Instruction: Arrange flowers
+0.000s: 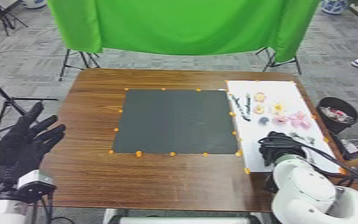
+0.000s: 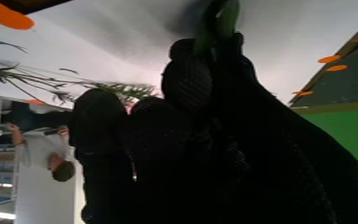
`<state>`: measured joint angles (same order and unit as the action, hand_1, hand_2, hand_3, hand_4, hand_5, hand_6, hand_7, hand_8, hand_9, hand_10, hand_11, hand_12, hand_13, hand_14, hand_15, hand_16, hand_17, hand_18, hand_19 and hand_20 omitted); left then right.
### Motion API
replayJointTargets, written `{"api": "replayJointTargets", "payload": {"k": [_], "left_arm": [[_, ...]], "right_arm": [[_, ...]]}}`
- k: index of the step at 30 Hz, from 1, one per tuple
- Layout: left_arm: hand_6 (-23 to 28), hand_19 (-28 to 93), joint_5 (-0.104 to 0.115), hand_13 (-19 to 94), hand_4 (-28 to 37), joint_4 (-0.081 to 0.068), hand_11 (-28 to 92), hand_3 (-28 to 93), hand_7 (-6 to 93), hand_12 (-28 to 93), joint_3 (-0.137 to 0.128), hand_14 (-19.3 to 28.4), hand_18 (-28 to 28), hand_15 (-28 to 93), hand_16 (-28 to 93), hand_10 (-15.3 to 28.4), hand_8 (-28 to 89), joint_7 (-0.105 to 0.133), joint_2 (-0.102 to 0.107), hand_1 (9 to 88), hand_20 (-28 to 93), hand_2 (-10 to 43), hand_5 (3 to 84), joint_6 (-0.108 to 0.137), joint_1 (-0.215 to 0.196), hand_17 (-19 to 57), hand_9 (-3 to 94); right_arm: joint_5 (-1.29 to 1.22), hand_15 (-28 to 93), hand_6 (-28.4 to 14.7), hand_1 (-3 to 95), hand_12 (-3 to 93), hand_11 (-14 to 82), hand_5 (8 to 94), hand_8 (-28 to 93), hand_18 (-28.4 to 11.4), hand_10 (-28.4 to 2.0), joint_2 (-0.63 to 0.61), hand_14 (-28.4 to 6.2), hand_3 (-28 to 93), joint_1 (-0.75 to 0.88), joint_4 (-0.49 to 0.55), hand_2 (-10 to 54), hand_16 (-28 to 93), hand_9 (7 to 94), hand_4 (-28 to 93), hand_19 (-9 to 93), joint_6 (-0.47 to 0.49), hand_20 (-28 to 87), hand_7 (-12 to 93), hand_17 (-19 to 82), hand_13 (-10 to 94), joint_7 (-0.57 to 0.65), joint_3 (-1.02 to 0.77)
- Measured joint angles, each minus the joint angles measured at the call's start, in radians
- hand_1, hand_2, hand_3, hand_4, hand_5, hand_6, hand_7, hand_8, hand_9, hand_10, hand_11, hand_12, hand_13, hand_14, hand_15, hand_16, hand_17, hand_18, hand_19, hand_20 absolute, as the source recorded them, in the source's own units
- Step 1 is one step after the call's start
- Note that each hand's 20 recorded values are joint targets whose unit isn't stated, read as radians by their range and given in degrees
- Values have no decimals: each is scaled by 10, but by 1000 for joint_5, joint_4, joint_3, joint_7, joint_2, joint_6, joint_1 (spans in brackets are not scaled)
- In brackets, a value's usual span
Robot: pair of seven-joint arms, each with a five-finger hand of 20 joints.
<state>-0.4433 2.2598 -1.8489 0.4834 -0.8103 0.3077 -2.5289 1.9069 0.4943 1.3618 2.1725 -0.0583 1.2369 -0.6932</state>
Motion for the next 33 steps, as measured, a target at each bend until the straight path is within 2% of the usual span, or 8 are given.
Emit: {"api": "replayJointTargets", "payload": {"k": [4, 9, 12, 15, 17, 20, 28, 33], "left_arm": [[56, 491, 17, 197, -224, 0, 215, 629, 76, 113, 1, 265, 278, 504, -104, 174, -74, 21, 28, 279, 22, 63, 308, 2, -12, -90, 287], [56, 490, 15, 198, -224, 0, 215, 630, 76, 113, 1, 265, 278, 504, -104, 174, -75, 18, 28, 279, 22, 62, 308, 2, -12, -90, 287], [56, 491, 13, 198, -224, 1, 215, 631, 76, 113, 1, 265, 278, 504, -104, 174, -75, 16, 24, 279, 22, 62, 308, 2, -12, -90, 286], [56, 491, 11, 197, -224, 2, 215, 631, 76, 113, 0, 265, 278, 504, -104, 174, -75, 14, 18, 279, 22, 62, 308, 2, -12, -90, 287], [57, 491, 11, 197, -224, 3, 215, 631, 76, 113, -2, 265, 278, 504, -104, 175, -75, 14, 16, 279, 22, 62, 308, 2, -14, -90, 286], [57, 492, 12, 197, -224, 4, 214, 630, 76, 113, -6, 265, 279, 506, -104, 175, -75, 14, 16, 280, 22, 63, 308, 3, -19, -91, 286], [56, 492, 13, 197, -221, 5, 215, 629, 78, 113, -7, 265, 279, 507, -105, 175, -75, 17, 18, 279, 21, 64, 308, 6, -28, -91, 286], [57, 492, 23, 197, -222, 6, 217, 629, 78, 113, -7, 265, 280, 507, -105, 174, -76, 30, 32, 280, 21, 63, 308, 10, -35, -91, 286]], "right_arm": [[-3, 841, -91, 463, 377, 610, 610, 243, -199, -148, -11, -95, 810, -5, 15, 91, 219, 737, -142, 932, 0, 576, 614, 563, 783, -6, -15], [-3, 830, -92, 480, 372, 593, 619, 230, -198, -148, -17, -94, 801, -17, 29, 80, 219, 737, -162, 932, -1, 563, 597, 560, 781, -9, -31], [1, 766, -82, 485, 335, 515, 644, 183, -197, -150, -18, -104, 795, -14, 35, 50, 201, 754, -171, 932, -4, 432, 545, 548, 774, -9, -46], [17, 708, -98, 475, 270, 399, 679, 180, -193, -183, -23, -126, 750, 2, 48, -20, 173, 755, -195, 932, -41, 251, 348, 530, 744, -14, -59], [17, 691, -129, 435, 225, 379, 689, 132, -187, -205, -26, -137, 758, 38, 66, -17, 160, 751, -199, 932, -84, 171, 240, 530, 735, -21, -94], [-19, 659, -156, 402, 200, 342, 692, -42, -177, -222, -23, -145, 743, 137, 104, -22, 141, 754, -196, 932, -85, 78, 186, 539, 738, -33, -223], [-90, 556, -192, 406, 157, 193, 681, -76, -139, -252, -17, -148, 683, 218, 124, -55, 102, 760, -193, 932, 37, -242, 91, 609, 767, -22, -317], [-96, 517, -193, 407, 144, 161, 656, -81, -130, -259, -6, -137, 668, 245, 124, -66, 97, 752, -192, 932, 40, -278, 80, 641, 805, -18, -331]]}}
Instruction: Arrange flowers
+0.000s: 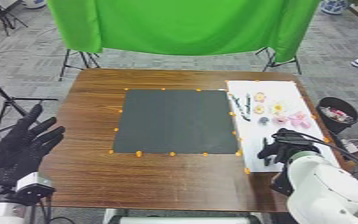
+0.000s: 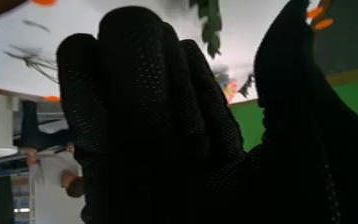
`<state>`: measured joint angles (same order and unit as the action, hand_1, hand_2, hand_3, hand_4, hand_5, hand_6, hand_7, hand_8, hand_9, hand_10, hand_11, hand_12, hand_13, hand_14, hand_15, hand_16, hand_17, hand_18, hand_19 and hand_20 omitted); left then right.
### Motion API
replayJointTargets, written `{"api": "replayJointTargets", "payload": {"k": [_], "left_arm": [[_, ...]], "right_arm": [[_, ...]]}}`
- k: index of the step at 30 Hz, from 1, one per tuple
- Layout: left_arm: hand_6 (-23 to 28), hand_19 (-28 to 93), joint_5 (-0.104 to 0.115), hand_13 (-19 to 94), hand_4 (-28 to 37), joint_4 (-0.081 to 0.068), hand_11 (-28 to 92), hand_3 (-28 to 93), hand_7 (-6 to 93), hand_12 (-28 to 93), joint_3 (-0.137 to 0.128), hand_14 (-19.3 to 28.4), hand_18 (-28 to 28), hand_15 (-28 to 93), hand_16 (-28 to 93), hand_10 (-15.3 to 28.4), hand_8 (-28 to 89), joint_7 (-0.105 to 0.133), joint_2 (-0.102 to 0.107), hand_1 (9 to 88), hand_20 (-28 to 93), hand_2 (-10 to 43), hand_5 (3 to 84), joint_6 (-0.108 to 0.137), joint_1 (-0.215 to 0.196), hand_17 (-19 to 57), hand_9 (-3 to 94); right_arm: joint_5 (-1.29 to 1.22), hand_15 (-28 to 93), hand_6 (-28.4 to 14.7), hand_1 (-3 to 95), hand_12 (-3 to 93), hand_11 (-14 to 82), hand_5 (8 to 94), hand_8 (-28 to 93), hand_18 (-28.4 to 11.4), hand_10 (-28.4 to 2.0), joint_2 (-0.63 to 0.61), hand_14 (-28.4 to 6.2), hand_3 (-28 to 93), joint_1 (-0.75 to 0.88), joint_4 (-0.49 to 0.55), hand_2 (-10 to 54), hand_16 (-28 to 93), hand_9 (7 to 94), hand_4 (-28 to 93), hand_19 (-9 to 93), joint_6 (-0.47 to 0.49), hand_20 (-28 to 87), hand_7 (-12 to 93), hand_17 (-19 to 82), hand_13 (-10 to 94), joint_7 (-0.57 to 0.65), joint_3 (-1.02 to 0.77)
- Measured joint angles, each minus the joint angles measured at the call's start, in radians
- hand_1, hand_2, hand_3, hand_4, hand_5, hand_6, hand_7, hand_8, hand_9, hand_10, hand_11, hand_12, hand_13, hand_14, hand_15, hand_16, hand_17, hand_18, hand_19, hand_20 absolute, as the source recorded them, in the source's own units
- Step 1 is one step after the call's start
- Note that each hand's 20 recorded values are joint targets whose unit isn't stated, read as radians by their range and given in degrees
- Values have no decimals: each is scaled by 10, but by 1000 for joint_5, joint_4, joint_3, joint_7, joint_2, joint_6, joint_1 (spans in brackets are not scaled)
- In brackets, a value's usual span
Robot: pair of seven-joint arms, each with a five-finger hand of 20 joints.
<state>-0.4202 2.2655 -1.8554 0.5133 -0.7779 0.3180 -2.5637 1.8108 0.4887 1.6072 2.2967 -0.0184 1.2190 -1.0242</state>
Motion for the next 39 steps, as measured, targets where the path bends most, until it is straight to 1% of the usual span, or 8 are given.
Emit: {"api": "replayJointTargets", "payload": {"k": [21, 23, 26, 28, 30, 33, 35, 39], "left_arm": [[58, 493, -4, 198, -224, 0, 218, 628, 77, 112, 6, 267, 280, 512, -106, 174, -75, -18, -16, 280, 18, 65, 309, 5, 15, -91, 286], [58, 493, 34, 198, -224, 0, 218, 628, 76, 112, 10, 267, 280, 513, -106, 175, -75, 23, -1, 280, 18, 65, 309, 14, 5, -91, 286], [58, 493, 97, 199, -223, 0, 217, 629, 77, 112, 12, 266, 280, 513, -106, 174, -75, 95, 51, 278, 18, 65, 309, 24, -24, -91, 286], [58, 493, 89, 199, -223, -1, 216, 628, 77, 112, 12, 267, 280, 513, -106, 175, -75, 88, 81, 278, 18, 66, 309, 23, -30, -91, 286], [59, 493, 26, 199, -224, -1, 216, 628, 77, 112, 7, 267, 280, 514, -106, 175, -75, 24, 88, 279, 18, 66, 309, 16, -18, -91, 286], [59, 493, -78, 199, -224, -1, 216, 628, 76, 112, 1, 267, 280, 514, -107, 175, -75, -89, 65, 278, 18, 66, 310, 6, 18, -91, 286], [59, 493, -76, 199, -224, 0, 216, 628, 76, 113, 0, 267, 280, 515, -107, 175, -75, -88, 30, 278, 18, 66, 310, 3, 30, -91, 286], [59, 493, -24, 200, -226, 1, 216, 628, 77, 113, 0, 268, 280, 516, -107, 175, -75, -27, -29, 278, 19, 66, 310, 1, 30, -91, 286]], "right_arm": [[77, 490, -146, 472, 136, 138, 704, -93, -102, -213, 23, -113, 699, -138, -69, -67, 124, 797, -216, 924, -58, -283, 86, 663, 842, 50, 223], [94, 489, -145, 488, 137, 140, 715, -93, -100, -212, 23, -110, 704, -151, -77, -72, 127, 804, -218, 924, -70, -283, 89, 664, 842, 56, 245], [102, 489, -139, 521, 139, 142, 726, -93, -97, -209, 24, -109, 709, -163, -85, -81, 130, 812, -222, 926, -68, -283, 93, 663, 841, 61, 255], [107, 489, -138, 539, 140, 143, 733, -49, -98, -205, 25, -108, 709, -167, -89, -90, 132, 817, -234, 928, -61, -283, 90, 662, 842, 62, 259], [113, 486, -134, 577, 167, 131, 748, 24, -100, -193, 25, -106, 688, -172, -93, -94, 136, 834, -244, 931, -55, -283, 94, 660, 847, 63, 264], [126, 476, -124, 612, 206, 101, 768, 49, -105, -171, 25, -97, 667, -187, -98, -95, 142, 859, -249, 932, -45, -269, 95, 657, 857, 63, 280], [135, 467, -106, 634, 232, 78, 790, 58, -108, -155, 25, -88, 658, -202, -103, -95, 152, 882, -251, 932, -40, -219, 97, 654, 870, 64, 298], [167, 464, -86, 644, 251, 66, 809, 60, -107, -134, 25, -80, 662, -229, -119, -95, 162, 908, -255, 932, -37, -168, 105, 654, 885, 65, 337]]}}
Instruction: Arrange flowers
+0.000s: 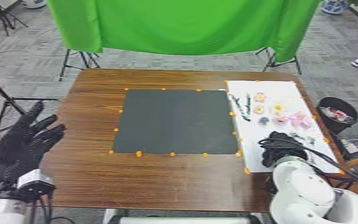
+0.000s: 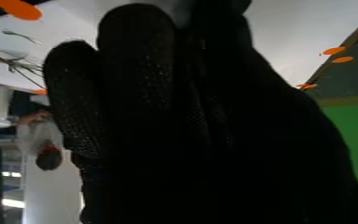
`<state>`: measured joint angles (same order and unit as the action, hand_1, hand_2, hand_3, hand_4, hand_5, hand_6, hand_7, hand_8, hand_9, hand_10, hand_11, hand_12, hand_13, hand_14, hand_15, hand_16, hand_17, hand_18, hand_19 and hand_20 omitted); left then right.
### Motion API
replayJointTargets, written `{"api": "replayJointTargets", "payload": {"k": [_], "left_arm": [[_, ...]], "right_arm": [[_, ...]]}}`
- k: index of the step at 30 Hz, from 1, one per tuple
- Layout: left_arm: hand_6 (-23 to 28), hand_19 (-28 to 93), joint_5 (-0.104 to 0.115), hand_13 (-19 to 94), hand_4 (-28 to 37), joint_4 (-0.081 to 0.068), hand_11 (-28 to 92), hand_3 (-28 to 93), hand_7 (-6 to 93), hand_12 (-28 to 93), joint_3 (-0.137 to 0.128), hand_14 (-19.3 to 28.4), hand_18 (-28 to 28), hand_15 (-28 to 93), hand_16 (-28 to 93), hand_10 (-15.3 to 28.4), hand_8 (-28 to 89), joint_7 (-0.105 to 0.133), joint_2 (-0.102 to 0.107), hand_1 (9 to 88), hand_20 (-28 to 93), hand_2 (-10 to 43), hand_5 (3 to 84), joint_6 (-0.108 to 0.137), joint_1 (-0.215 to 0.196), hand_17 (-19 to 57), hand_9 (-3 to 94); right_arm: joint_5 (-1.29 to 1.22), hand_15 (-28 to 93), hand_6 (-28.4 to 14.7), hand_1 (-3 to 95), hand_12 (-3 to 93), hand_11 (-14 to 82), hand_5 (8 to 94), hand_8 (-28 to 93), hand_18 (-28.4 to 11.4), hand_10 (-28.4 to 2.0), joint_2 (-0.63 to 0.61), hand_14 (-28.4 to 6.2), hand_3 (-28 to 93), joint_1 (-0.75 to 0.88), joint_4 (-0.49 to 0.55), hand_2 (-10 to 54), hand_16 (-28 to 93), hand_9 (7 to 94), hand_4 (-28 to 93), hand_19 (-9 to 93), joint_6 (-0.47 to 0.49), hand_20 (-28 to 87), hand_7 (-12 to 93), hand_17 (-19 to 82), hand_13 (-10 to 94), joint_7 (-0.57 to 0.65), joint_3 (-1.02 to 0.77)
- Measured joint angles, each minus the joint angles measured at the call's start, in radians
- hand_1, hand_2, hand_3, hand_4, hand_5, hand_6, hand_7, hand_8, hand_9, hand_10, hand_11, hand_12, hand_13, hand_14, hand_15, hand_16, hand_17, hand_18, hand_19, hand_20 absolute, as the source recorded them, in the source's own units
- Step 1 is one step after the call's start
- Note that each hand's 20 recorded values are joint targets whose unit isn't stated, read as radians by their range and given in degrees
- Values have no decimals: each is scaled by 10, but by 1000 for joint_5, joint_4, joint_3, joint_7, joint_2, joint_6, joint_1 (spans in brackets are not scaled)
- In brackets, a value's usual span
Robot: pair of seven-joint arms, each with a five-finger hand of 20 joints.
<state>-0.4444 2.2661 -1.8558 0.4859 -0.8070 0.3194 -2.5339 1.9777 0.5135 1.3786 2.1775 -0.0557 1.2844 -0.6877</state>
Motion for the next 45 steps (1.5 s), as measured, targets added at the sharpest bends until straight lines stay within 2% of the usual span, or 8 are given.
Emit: {"api": "replayJointTargets", "payload": {"k": [2, 9, 13, 15, 18, 26, 37, 45], "left_arm": [[59, 493, 3, 200, -227, 0, 217, 630, 76, 113, 0, 268, 280, 516, -108, 175, -75, 1, -11, 277, 19, 65, 310, -1, 0, -91, 286], [59, 492, -4, 202, -230, -1, 218, 630, 77, 113, 2, 268, 278, 518, -108, 175, -75, -12, -12, 274, 19, 66, 310, -2, 0, -91, 287], [59, 491, -4, 202, -232, -1, 219, 628, 78, 113, 2, 269, 278, 520, -109, 175, -75, -12, -12, 271, 19, 67, 311, -2, -1, -91, 287], [59, 491, -5, 203, -233, -1, 219, 627, 78, 113, 2, 268, 277, 522, -108, 176, -75, -13, -12, 270, 20, 67, 311, -2, -1, -91, 287], [60, 491, -6, 203, -233, -1, 218, 626, 77, 113, 2, 268, 277, 523, -109, 176, -75, -15, -12, 270, 20, 68, 311, -2, -1, -91, 287], [60, 490, -4, 203, -233, 0, 220, 626, 76, 113, 2, 268, 276, 521, -110, 176, -75, -10, -12, 270, 21, 67, 311, -2, -6, -91, 287], [61, 490, -3, 203, -232, 0, 219, 625, 76, 112, 3, 269, 276, 524, -110, 176, -75, -7, -7, 271, 23, 67, 311, -1, -11, -91, 287], [61, 490, -2, 203, -232, 1, 219, 624, 76, 112, 3, 269, 276, 524, -111, 177, -75, -4, -4, 272, 23, 68, 311, 0, -16, -91, 287]], "right_arm": [[33, 461, -78, 645, 256, 70, 825, 64, -106, -129, -3, -76, 666, -25, -11, -95, 167, 924, -255, 932, -2, -134, 111, 657, 897, 4, 40], [58, 478, -65, 644, 236, 155, 839, 136, -115, -131, -4, -66, 684, -60, -29, -91, 183, 937, -262, 932, -2, -5, 137, 653, 912, 10, 85], [46, 544, -63, 622, 223, 218, 825, 261, -134, -135, -3, -60, 727, -54, -37, -68, 182, 936, -278, 932, 4, 135, 152, 633, 893, 8, 67], [34, 593, -58, 599, 210, 282, 812, 290, -148, -139, -3, -61, 752, -44, -40, -38, 185, 917, -281, 932, 12, 255, 172, 607, 872, 5, 49], [30, 633, -56, 583, 217, 367, 787, 299, -157, -134, -8, -65, 765, -41, -43, -12, 185, 881, -282, 932, 19, 337, 220, 585, 855, -1, 46], [42, 692, -53, 571, 220, 428, 759, 275, -156, -132, -19, -71, 772, -30, -49, 5, 187, 859, -283, 932, 24, 371, 292, 580, 832, -6, 47], [104, 692, -51, 570, 218, 421, 765, 258, -150, -132, -58, -65, 780, -25, -36, -5, 180, 875, -283, 932, -30, 377, 307, 592, 843, -22, 88], [134, 690, -49, 568, 220, 416, 767, 256, -148, -130, -86, -62, 785, -94, -1, -9, 181, 881, -283, 932, -51, 380, 306, 596, 849, -34, 120]]}}
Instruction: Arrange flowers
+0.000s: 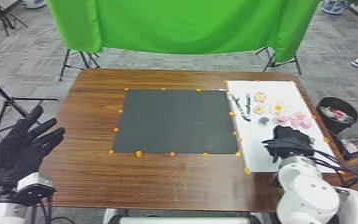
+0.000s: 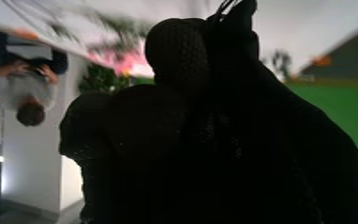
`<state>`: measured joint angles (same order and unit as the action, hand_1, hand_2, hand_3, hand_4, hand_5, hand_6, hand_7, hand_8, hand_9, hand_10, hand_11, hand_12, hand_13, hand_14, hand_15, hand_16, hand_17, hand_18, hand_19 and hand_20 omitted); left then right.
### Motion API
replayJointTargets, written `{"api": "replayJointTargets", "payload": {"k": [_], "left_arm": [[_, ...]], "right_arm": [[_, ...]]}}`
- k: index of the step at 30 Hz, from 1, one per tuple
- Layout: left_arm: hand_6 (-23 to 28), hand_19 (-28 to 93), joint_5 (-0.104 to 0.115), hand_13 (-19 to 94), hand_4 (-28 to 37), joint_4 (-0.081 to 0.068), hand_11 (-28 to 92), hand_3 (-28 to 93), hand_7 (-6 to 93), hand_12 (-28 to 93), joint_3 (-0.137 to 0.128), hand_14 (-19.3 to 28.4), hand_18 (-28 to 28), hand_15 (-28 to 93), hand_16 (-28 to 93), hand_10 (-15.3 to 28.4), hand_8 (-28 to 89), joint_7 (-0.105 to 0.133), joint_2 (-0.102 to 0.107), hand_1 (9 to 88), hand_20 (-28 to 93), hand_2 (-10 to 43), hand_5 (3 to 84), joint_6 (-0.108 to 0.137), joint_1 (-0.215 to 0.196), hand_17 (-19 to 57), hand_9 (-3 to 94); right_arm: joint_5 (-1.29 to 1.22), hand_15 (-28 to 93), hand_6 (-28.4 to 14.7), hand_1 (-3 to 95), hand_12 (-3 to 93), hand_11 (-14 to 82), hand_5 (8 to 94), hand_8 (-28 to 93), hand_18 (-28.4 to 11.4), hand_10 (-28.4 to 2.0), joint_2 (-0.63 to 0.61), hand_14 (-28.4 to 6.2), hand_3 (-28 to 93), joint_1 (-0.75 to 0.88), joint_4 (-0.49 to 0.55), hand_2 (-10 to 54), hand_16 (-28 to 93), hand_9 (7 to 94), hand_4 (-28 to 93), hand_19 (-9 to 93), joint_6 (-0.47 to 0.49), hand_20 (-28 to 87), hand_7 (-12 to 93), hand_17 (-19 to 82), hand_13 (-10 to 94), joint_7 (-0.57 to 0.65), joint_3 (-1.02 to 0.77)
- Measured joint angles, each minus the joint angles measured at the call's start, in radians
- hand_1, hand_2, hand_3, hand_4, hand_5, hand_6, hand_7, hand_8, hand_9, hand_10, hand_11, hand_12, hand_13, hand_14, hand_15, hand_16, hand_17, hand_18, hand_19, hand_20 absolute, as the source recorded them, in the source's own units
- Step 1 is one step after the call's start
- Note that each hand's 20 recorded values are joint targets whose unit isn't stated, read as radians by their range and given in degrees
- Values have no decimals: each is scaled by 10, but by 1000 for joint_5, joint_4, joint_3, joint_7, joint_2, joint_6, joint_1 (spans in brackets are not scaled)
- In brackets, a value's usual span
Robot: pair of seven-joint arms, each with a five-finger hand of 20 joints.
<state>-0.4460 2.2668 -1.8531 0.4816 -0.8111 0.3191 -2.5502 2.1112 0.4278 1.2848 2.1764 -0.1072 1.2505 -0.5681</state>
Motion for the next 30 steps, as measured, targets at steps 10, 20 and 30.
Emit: {"api": "replayJointTargets", "payload": {"k": [10, 20, 30], "left_arm": [[61, 490, 0, 202, -231, 7, 219, 625, 76, 112, -16, 269, 276, 523, -112, 176, -75, 0, -2, 271, 23, 67, 310, 3, -16, -91, 286], [60, 491, -2, 200, -230, 33, 219, 623, 76, 112, -105, 268, 278, 520, -111, 175, -74, -1, -32, 273, 23, 67, 308, 22, -89, -92, 283], [60, 492, -31, 200, -227, 35, 219, 626, 76, 113, -105, 268, 279, 520, -110, 174, -75, -63, -69, 274, 21, 65, 307, 23, -58, -93, 281]], "right_arm": [[13, 687, -47, 566, 223, 413, 770, 257, -146, -127, -11, -59, 791, -92, 41, -13, 182, 885, -283, 932, -8, 382, 305, 601, 854, -37, 18], [-118, 683, -45, 565, 225, 409, 774, 257, -145, -125, 153, -56, 796, -392, 7, -17, 185, 889, -283, 932, 70, 384, 301, 605, 859, -172, 222], [-154, 682, -43, 560, 226, 409, 776, 257, -143, -121, 448, -54, 797, -547, -138, -17, 189, 891, -283, 932, 138, 386, 300, 608, 861, -268, 265]]}}
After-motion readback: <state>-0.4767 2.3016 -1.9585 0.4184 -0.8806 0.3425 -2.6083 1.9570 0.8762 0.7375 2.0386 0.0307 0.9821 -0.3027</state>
